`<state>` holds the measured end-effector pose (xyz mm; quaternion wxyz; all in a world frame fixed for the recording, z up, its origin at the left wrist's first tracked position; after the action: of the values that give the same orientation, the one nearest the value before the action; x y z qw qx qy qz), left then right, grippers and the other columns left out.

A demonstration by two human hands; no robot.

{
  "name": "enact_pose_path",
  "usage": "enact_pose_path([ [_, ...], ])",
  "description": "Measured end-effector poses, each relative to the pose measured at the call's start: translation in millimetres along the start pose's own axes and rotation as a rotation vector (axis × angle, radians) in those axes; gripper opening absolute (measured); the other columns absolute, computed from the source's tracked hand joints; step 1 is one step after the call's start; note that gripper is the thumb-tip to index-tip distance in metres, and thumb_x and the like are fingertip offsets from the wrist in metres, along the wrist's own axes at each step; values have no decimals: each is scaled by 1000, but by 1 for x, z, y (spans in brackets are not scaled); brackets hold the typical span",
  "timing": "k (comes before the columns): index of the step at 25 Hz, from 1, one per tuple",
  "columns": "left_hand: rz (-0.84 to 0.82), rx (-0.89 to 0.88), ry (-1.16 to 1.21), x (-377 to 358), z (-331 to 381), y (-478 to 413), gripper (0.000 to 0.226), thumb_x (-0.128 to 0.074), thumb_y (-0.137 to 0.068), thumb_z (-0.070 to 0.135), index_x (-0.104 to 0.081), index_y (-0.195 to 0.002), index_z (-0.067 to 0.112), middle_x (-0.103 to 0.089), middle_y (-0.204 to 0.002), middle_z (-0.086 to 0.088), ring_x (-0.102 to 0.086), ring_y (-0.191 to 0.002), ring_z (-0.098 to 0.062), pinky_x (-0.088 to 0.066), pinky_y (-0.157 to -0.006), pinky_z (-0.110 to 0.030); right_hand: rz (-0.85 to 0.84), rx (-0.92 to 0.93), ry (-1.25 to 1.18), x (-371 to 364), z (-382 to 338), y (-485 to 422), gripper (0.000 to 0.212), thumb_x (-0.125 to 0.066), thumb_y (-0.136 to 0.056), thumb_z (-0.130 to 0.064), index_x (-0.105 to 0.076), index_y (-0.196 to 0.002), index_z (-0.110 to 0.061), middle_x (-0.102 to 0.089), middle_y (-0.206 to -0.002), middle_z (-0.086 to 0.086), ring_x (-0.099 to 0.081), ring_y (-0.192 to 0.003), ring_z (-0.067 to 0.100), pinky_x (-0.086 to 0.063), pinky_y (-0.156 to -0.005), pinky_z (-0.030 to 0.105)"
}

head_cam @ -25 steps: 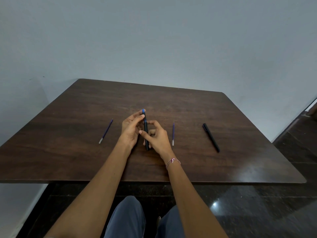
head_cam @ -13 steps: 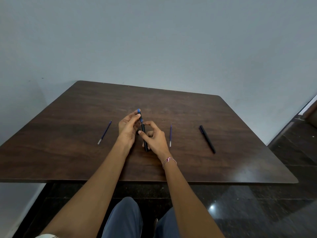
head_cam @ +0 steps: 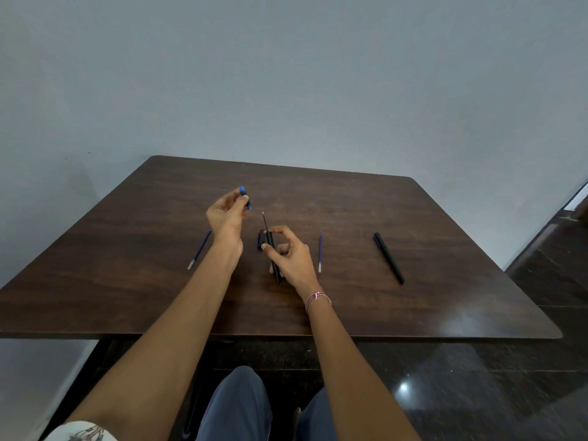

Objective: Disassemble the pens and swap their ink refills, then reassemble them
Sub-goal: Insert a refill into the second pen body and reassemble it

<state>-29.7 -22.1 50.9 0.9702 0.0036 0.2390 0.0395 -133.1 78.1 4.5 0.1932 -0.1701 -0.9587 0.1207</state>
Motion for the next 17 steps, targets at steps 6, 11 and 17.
enact_pose_path([
  [6,-16,-169,-887,18,-13,2,26,-75,-78,7,-71,-104,5,-72,-100,-10,-66,-88,-15,-50,-80,-22,45,-28,-38,1,0,0,23,-63,-89,-25,-54,-106,-38,-61,-51,-3,-59,-46,7,-51,-50,22],
  [11,-86,-184,-1173,17,-18,9,19,-74,-81,9,-73,-99,5,-73,-98,-13,-67,-93,-22,-53,-80,-30,72,-25,-30,2,-2,0,26,-64,-89,-27,-52,-101,-46,-60,-52,-4,-59,-44,4,-46,-47,18],
  [17,-55,-307,-1212,14,-13,12,22,-71,-83,16,-71,-103,6,-70,-105,-11,-66,-96,-23,-51,-77,-31,77,-16,-22,1,-2,0,30,-65,-88,-31,-49,-96,-55,-63,-60,7,-62,-49,5,-51,-53,20],
])
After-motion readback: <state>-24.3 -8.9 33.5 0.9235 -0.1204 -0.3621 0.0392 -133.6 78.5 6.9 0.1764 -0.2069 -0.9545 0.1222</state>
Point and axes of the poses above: each hand's wrist, its own y-axis away from the middle knuckle, its own x-axis out of the back of the hand, z = x × y, the point moved 1 cm from there along -y, towards the middle knuckle
